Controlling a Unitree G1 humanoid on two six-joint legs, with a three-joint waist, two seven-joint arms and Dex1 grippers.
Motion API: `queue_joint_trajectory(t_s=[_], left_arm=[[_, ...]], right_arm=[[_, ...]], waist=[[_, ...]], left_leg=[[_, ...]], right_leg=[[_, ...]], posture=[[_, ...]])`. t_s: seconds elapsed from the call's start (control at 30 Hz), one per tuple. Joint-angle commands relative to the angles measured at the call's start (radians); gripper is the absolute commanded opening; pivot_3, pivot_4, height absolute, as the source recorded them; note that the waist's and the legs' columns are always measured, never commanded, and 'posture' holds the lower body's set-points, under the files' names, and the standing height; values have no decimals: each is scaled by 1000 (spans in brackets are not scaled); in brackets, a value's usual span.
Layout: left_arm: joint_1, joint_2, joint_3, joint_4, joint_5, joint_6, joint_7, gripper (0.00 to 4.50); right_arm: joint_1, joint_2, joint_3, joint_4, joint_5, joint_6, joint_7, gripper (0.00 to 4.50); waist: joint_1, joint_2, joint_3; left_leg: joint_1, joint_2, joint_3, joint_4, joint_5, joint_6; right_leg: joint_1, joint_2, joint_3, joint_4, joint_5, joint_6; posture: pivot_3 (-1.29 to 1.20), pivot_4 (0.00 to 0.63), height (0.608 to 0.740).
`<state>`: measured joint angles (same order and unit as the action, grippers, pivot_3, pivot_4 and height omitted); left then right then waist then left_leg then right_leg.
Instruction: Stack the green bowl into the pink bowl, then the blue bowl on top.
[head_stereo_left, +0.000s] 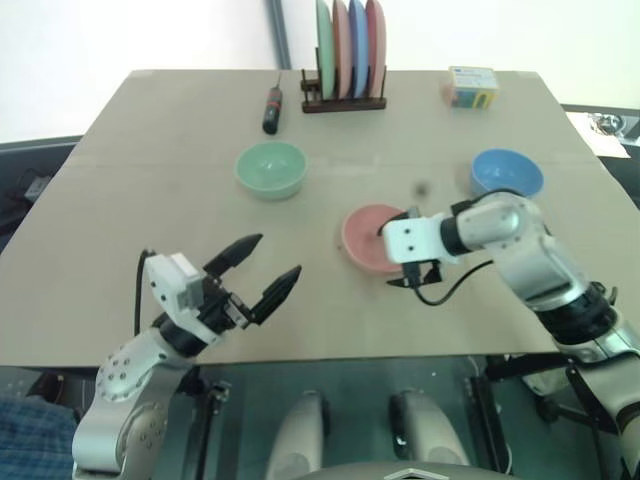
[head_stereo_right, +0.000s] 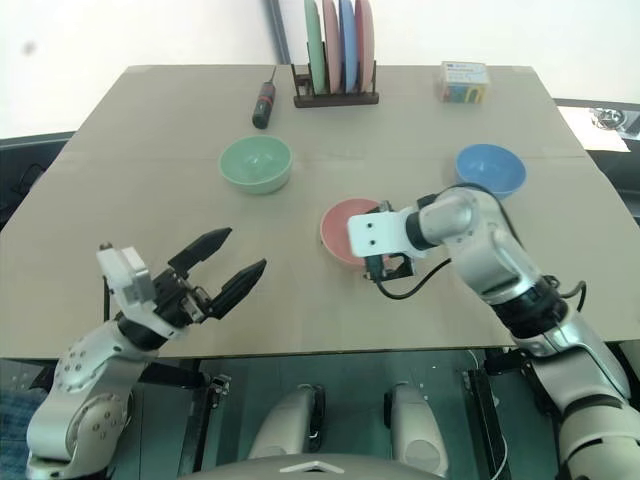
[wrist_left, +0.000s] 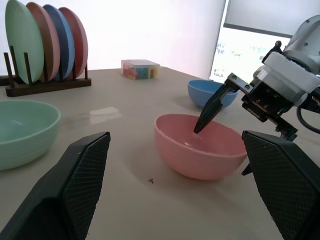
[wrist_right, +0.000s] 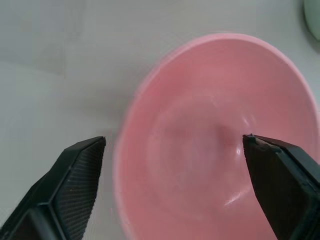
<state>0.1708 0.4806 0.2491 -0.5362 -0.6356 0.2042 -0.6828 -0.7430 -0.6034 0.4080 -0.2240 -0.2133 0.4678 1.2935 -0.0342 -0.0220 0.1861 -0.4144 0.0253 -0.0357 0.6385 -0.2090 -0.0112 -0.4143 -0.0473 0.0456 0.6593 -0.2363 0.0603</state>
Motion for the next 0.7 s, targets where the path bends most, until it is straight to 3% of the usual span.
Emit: queue_joint_trajectory(t_s=[0.03,0.2,0.37,0.5,0.7], left_arm=[[-77,35,10,50,66,29,61,4500],[-306,155,-15,241,159,82,46,4500],[-511,261,-112,508,306,63,-21,4500],[-713,268,-203,792,423,-7,-73,4500],[-962,211,-332,1189,574,-195,-151,4500]], right_arm=[[2,1,-147,-98,142,201,-1,4444],[16,10,-367,-94,326,418,-59,4444],[4,-2,-496,-101,448,487,-135,4444],[-20,-16,-568,-130,550,542,-188,4444],[-39,-48,-580,-144,634,567,-266,4444]], waist=[[-2,0,0],[2,0,0],[6,0,0],[2,0,1],[0,-1,1]], left_leg=[[0,0,0,0,0,0],[0,0,-1,0,0,0],[-1,-1,-1,1,0,0],[-2,-1,-1,-2,0,0],[-3,-2,-1,-2,0,0]], right_leg=[[0,0,0,0,0,0],[0,0,-1,1,1,1],[1,0,-1,0,1,1],[-1,0,-1,-2,2,4],[-1,-1,-1,-2,2,4]], posture=[[0,150,740],[0,150,740],[0,150,740],[0,150,740],[0,150,740]])
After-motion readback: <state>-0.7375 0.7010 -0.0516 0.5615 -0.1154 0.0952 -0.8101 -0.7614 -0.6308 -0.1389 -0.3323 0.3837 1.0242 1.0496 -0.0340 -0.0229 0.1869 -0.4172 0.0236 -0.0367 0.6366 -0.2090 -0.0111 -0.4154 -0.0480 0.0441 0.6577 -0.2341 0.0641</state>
